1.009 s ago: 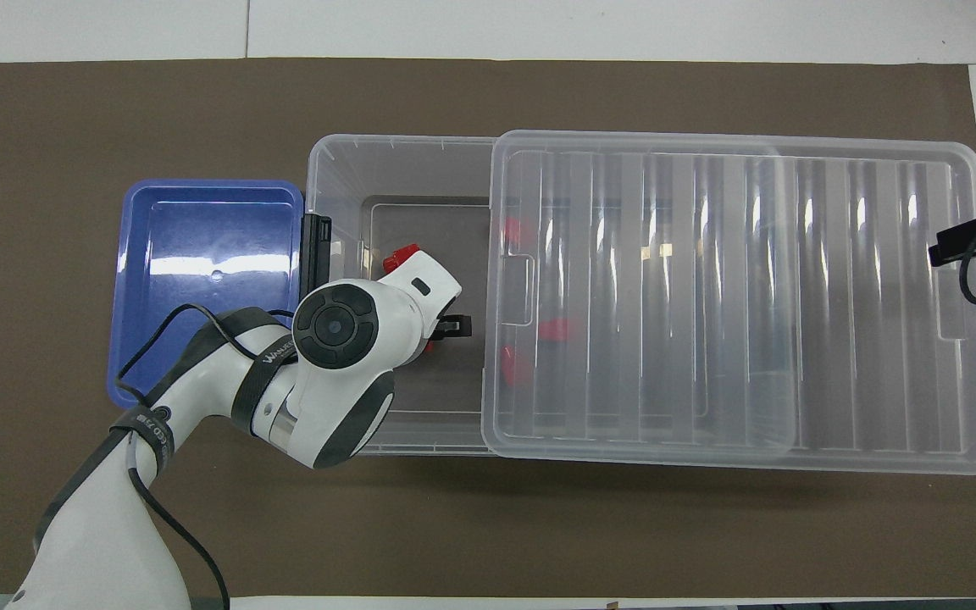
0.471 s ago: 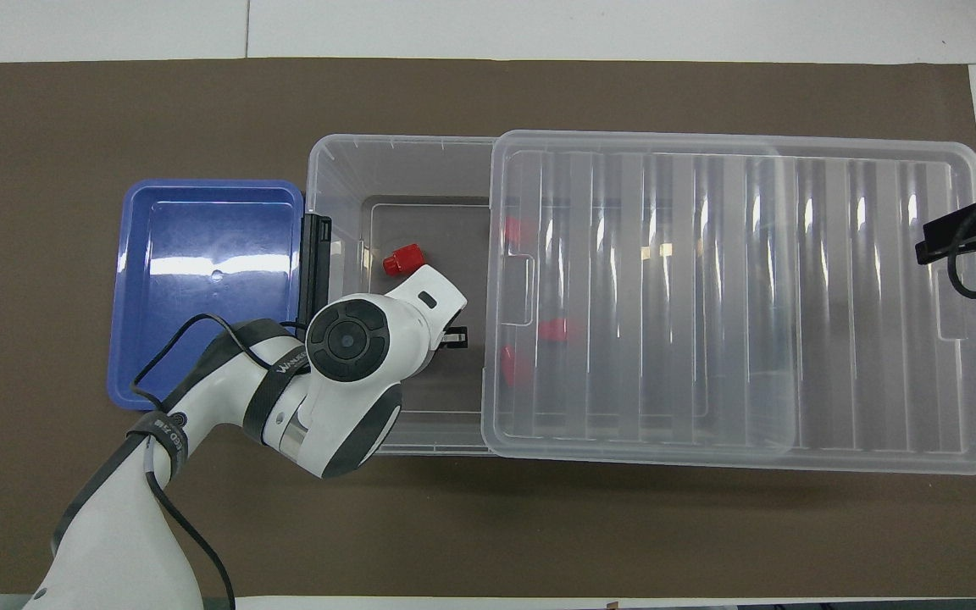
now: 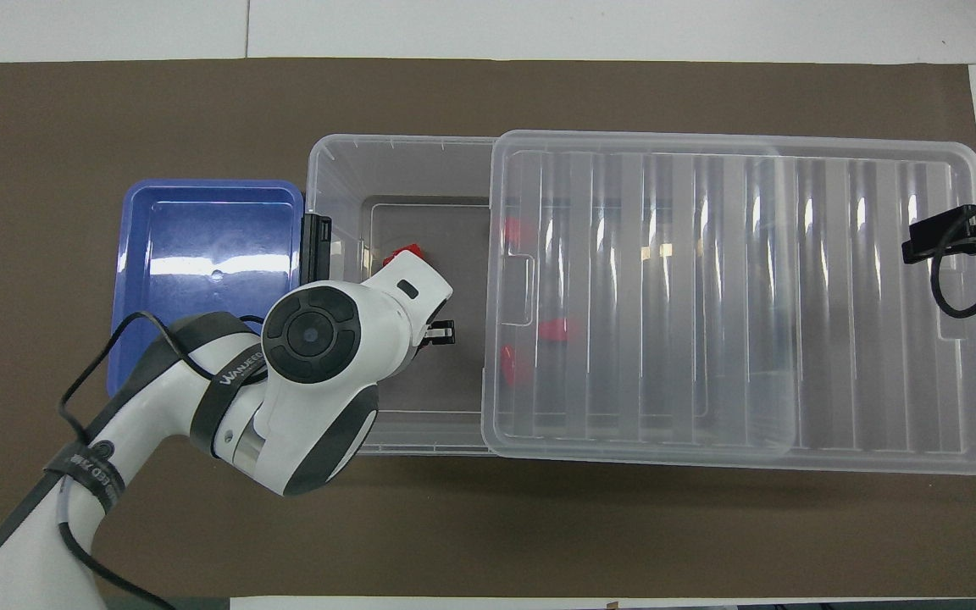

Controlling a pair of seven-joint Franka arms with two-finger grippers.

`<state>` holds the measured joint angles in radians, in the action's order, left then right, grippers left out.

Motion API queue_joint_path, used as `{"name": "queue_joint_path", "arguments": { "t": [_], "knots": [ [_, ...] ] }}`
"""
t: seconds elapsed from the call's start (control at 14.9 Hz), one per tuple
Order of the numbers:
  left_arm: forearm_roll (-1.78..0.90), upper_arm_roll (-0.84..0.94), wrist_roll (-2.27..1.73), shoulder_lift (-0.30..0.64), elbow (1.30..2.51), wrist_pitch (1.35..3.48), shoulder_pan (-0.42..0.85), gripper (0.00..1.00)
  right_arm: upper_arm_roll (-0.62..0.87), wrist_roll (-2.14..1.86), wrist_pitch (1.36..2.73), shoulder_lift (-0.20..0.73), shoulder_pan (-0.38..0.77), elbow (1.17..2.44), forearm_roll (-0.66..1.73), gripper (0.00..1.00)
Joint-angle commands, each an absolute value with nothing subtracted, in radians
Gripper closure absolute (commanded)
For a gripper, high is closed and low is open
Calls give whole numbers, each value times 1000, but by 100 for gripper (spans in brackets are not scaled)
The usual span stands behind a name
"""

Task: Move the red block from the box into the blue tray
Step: 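Close the left gripper on the red block inside the box, then lift the red block with the left gripper and carry it over the tray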

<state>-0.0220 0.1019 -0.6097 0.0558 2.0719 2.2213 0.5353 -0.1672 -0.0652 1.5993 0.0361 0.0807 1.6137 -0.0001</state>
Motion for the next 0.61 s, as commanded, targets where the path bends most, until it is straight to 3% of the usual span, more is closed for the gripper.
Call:
{"name": "queue_joint_path", "arguments": {
  "t": [0.0, 0.27, 0.34, 0.4, 0.54],
  "knots": [
    [-18, 97, -612, -17, 2037, 2100, 502, 100, -167, -51, 1635, 9, 78, 1664, -12, 0],
    [-18, 97, -552, -107, 2028, 2033, 396, 100, -173, -144, 1677, -2, 61, 1690, -17, 0],
    [-18, 97, -522, -109, 2028, 2023, 368, 100, -175, -152, 1675, 0, 52, 1690, -18, 8],
    [-18, 97, -479, -109, 2028, 2026, 329, 100, -182, -159, 1672, 0, 49, 1690, -28, 25],
    [-18, 97, -375, -109, 2039, 2036, 238, 100, -233, -187, 1675, 0, 49, 1696, -31, 66]
  ]
}}
